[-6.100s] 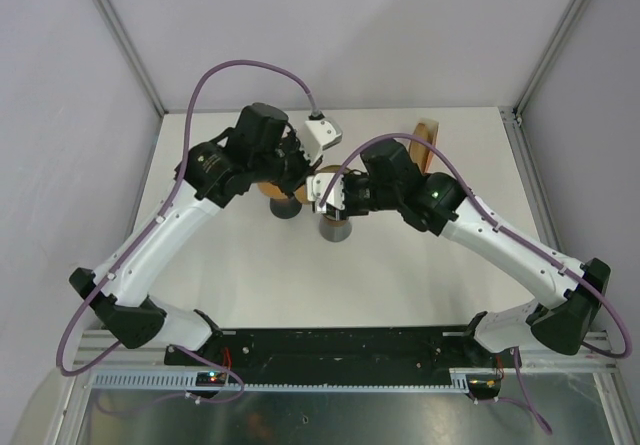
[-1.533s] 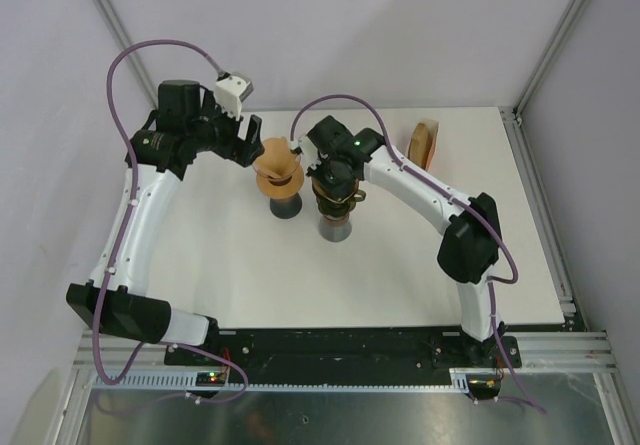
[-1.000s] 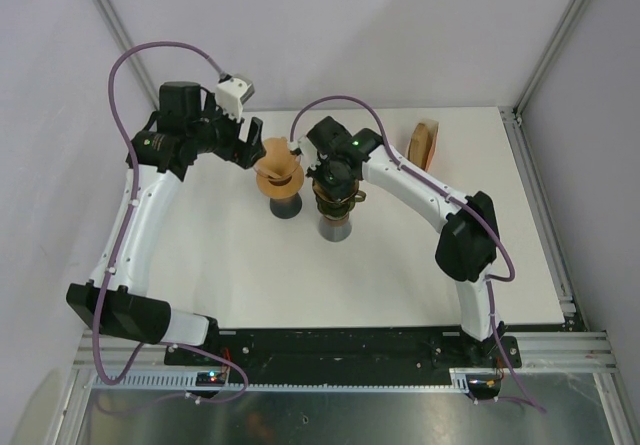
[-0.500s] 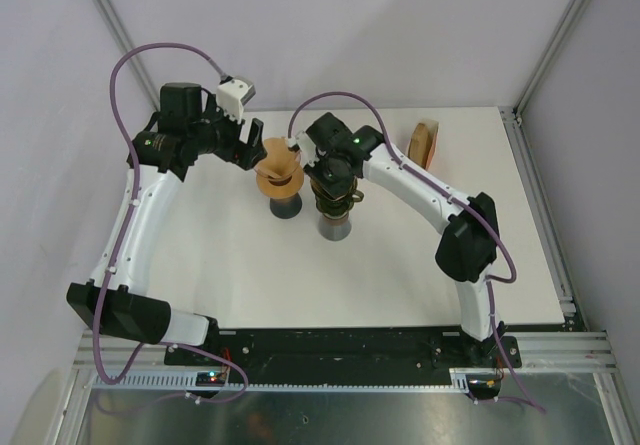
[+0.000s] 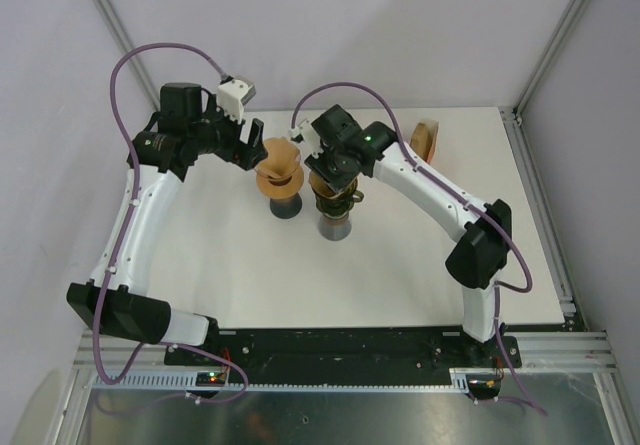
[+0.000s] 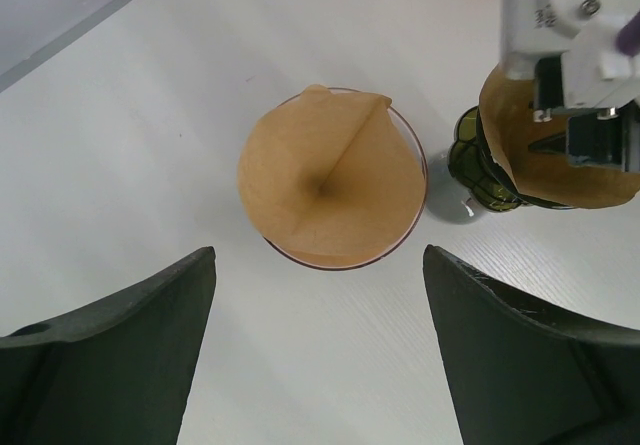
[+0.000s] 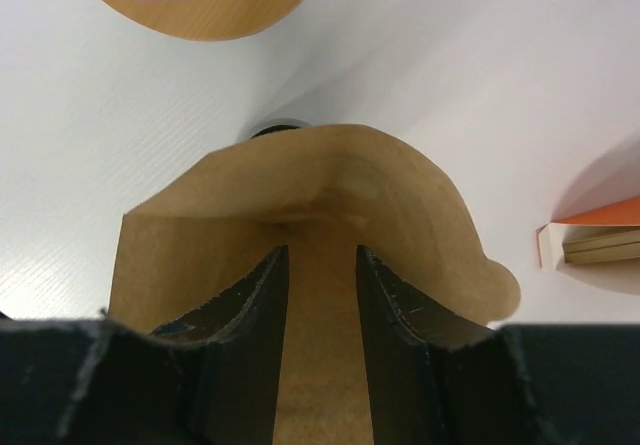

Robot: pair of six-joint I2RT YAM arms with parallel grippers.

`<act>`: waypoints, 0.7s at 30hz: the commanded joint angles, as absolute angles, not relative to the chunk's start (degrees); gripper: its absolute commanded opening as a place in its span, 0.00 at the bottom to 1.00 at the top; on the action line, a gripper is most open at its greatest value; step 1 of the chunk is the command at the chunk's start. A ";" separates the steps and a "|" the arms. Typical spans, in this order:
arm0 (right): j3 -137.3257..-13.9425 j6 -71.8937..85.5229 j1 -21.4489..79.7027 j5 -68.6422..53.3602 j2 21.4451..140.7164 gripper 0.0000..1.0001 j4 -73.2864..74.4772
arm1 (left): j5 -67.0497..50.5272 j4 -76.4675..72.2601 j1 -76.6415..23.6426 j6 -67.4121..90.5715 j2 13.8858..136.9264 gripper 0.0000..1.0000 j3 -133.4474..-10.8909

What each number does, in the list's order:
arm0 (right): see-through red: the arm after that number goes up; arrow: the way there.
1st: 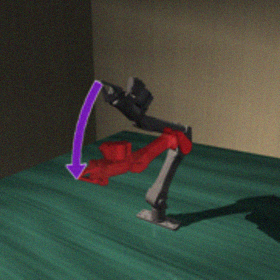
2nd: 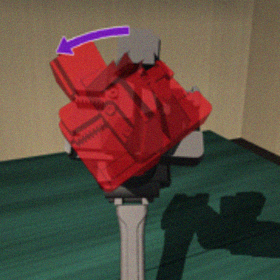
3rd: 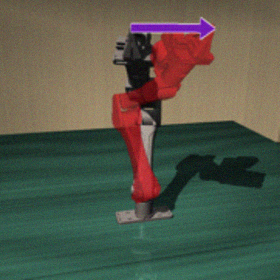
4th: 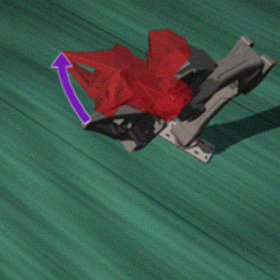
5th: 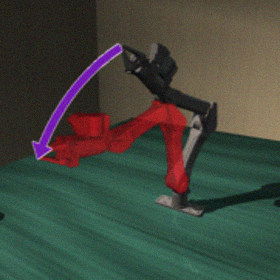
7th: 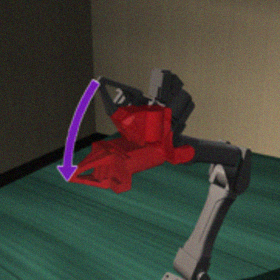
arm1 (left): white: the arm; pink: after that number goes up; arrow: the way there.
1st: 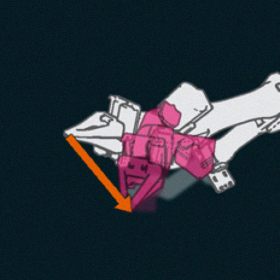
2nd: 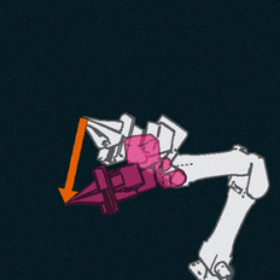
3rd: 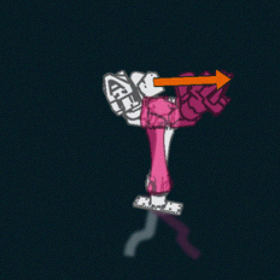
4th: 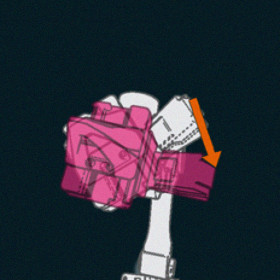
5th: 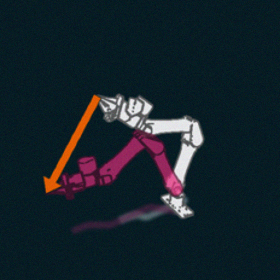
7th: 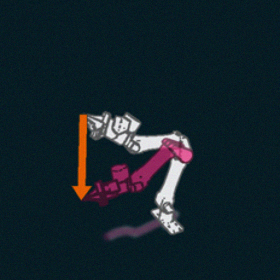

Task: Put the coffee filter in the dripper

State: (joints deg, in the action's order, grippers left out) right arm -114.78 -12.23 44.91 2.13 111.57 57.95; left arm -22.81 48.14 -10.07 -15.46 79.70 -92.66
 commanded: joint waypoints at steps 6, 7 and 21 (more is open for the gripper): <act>-117.23 -13.11 45.11 3.37 105.14 0.39 54.86 | -24.22 47.21 -9.58 -15.42 77.43 0.89 -92.33; -117.02 -13.01 44.97 2.56 104.38 0.39 54.33 | -24.28 47.20 -9.58 -15.44 77.43 0.89 -92.31; -107.22 -11.08 42.66 -6.66 100.28 0.16 49.84 | -24.53 47.24 -9.58 -15.68 77.05 0.89 -91.65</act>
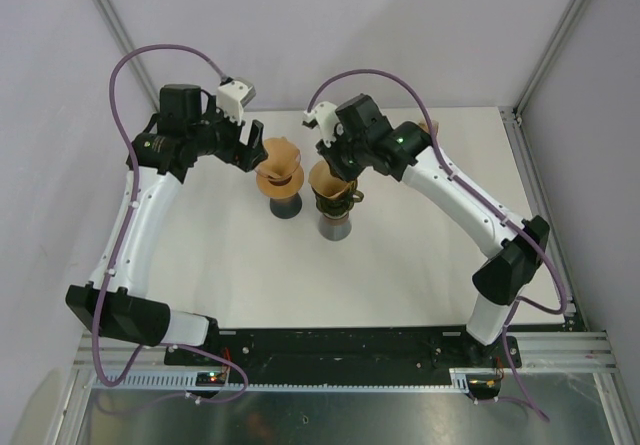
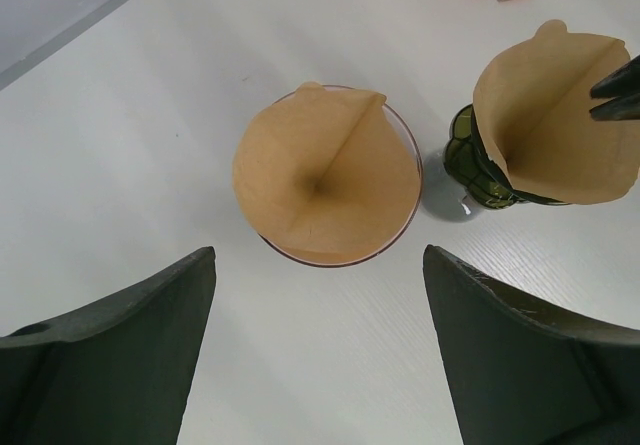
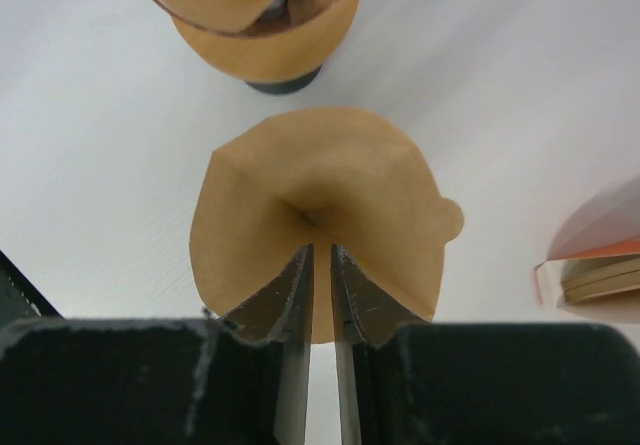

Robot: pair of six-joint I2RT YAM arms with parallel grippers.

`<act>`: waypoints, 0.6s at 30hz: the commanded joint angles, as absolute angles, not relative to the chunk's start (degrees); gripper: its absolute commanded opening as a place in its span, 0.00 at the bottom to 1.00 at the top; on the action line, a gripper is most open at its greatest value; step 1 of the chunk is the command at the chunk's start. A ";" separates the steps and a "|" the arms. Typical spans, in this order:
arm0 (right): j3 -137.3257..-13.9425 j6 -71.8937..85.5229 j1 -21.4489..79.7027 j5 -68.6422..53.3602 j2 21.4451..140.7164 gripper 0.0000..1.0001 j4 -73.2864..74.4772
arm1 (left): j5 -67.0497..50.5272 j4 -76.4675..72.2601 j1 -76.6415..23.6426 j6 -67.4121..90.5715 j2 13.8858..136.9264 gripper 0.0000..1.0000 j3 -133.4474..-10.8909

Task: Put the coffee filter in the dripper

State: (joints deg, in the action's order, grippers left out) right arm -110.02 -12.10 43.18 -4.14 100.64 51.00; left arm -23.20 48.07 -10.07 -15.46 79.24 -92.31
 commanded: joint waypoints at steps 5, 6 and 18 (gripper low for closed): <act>-104.48 -10.56 42.48 -6.54 100.36 0.11 49.85 | -24.32 47.25 -9.58 -15.83 76.89 0.89 -91.43; -103.96 -10.46 42.47 -6.52 100.36 0.10 49.80 | -24.38 47.22 -9.58 -15.78 76.90 0.89 -91.42; -103.37 -10.26 42.39 -6.88 101.74 0.08 50.03 | -24.13 47.21 -9.59 -15.96 77.04 0.89 -91.71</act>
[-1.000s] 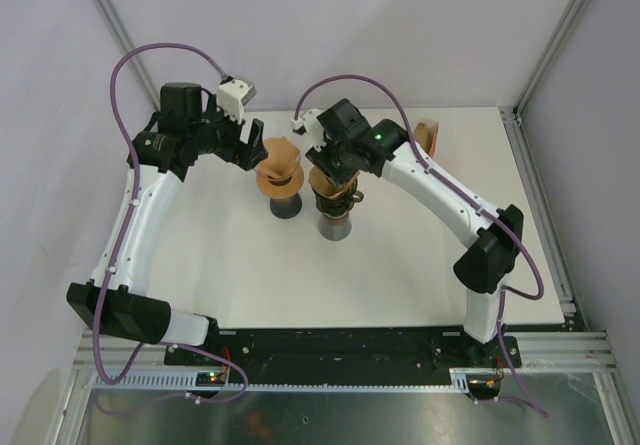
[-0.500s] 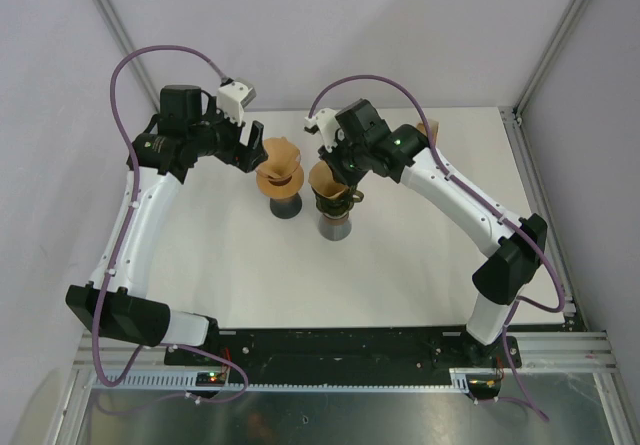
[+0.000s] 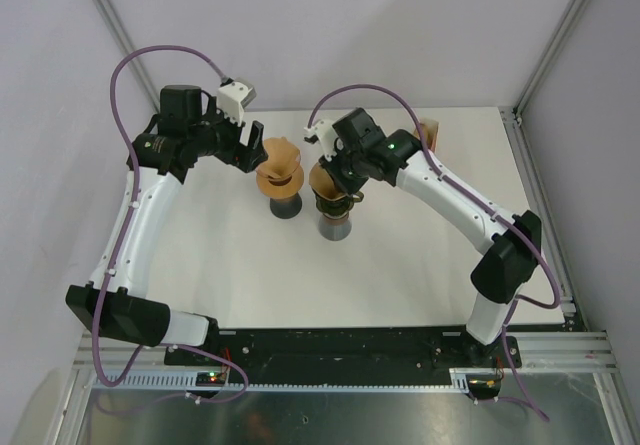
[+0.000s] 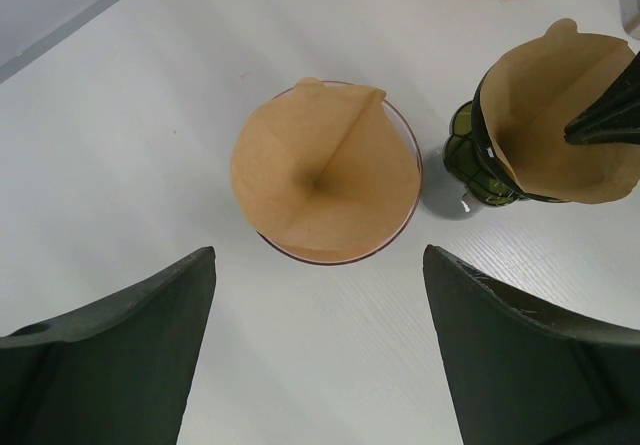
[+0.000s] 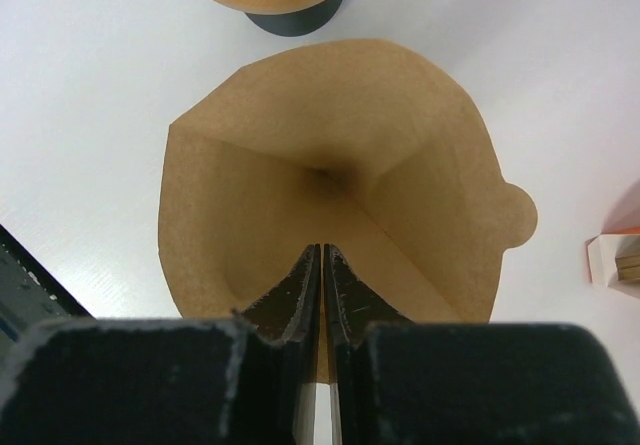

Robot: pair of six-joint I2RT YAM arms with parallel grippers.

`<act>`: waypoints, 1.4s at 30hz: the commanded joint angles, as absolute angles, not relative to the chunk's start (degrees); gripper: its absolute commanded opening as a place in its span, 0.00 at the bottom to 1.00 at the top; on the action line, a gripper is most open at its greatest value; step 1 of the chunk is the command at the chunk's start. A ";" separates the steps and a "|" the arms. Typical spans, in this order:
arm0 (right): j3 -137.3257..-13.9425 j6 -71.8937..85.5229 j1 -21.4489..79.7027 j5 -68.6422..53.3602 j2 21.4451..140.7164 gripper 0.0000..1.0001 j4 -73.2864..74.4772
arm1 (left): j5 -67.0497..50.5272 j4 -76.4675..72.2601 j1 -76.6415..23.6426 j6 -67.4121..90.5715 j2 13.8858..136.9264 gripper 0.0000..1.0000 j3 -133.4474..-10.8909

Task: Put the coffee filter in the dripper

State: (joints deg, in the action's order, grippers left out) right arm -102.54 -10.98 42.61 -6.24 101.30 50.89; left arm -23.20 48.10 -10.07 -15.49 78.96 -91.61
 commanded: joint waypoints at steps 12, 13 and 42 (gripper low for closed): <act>-106.06 -10.85 42.27 -2.42 93.83 0.42 39.97 | -22.25 47.15 -9.54 -16.29 77.03 0.89 -92.19; -104.97 -10.83 42.05 -1.47 92.40 0.47 37.91 | -21.89 47.13 -9.47 -16.23 77.10 0.89 -92.19; -48.27 7.96 2.61 2.36 60.21 0.99 -0.50 | -6.72 -3.30 15.90 -2.32 66.43 1.00 -51.22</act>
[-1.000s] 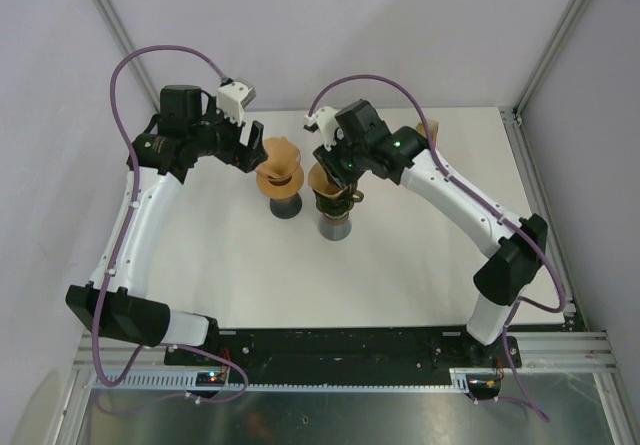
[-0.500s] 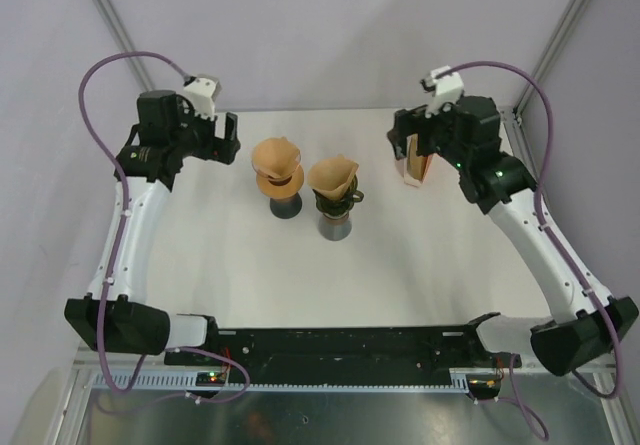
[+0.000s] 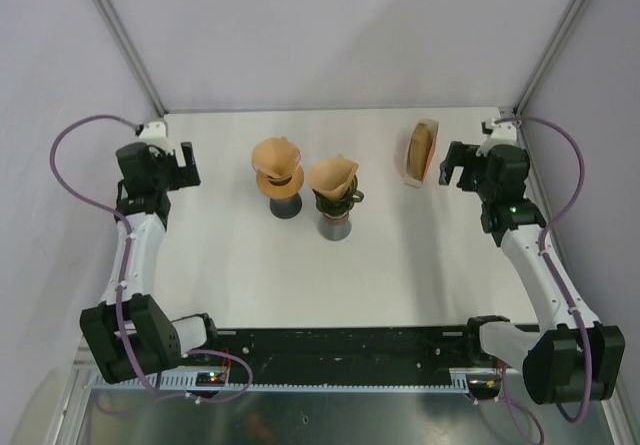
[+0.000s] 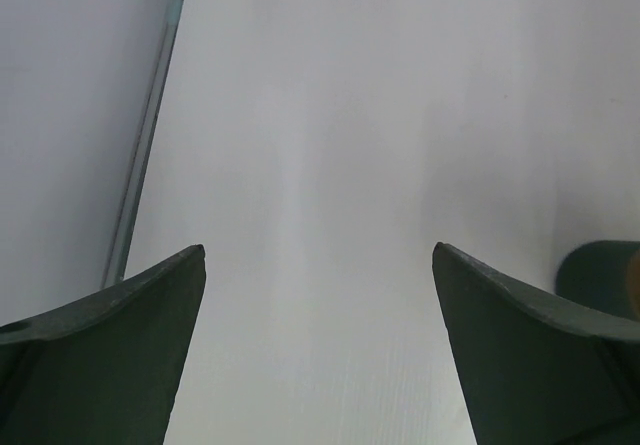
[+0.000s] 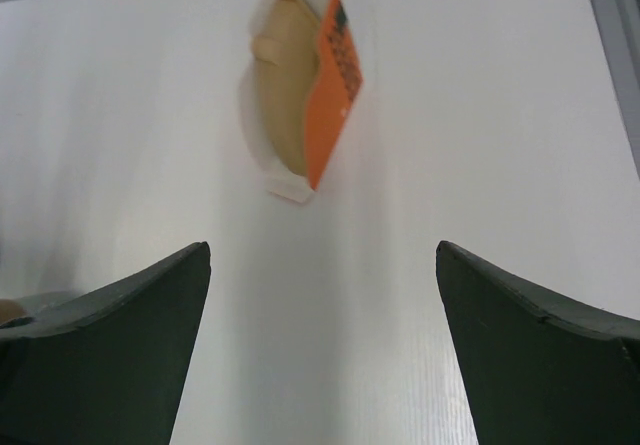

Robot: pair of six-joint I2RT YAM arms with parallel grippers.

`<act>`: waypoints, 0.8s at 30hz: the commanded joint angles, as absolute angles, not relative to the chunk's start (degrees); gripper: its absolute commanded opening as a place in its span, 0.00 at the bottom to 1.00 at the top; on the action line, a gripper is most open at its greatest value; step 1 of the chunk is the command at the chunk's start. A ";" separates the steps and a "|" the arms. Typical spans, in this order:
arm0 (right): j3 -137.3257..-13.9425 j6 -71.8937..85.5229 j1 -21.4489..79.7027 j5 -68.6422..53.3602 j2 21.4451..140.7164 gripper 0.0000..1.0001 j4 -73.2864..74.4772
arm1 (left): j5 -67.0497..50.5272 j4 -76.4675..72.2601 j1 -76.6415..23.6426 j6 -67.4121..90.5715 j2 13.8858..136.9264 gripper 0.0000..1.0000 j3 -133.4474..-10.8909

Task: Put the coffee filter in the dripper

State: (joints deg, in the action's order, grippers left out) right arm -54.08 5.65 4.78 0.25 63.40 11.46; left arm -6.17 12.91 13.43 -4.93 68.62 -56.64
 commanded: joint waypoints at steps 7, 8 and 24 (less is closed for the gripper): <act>-39.21 6.88 0.59 4.13 60.11 0.99 -8.79 | -8.70 -20.96 16.41 1.08 65.75 1.00 -35.84; -38.02 6.61 -0.36 3.78 60.24 0.99 -10.11 | -8.83 -22.78 16.42 1.77 65.88 1.00 -34.53; -20.39 3.91 -2.30 3.36 61.93 0.99 -35.55 | -8.46 -39.59 16.29 10.06 70.72 1.00 -21.66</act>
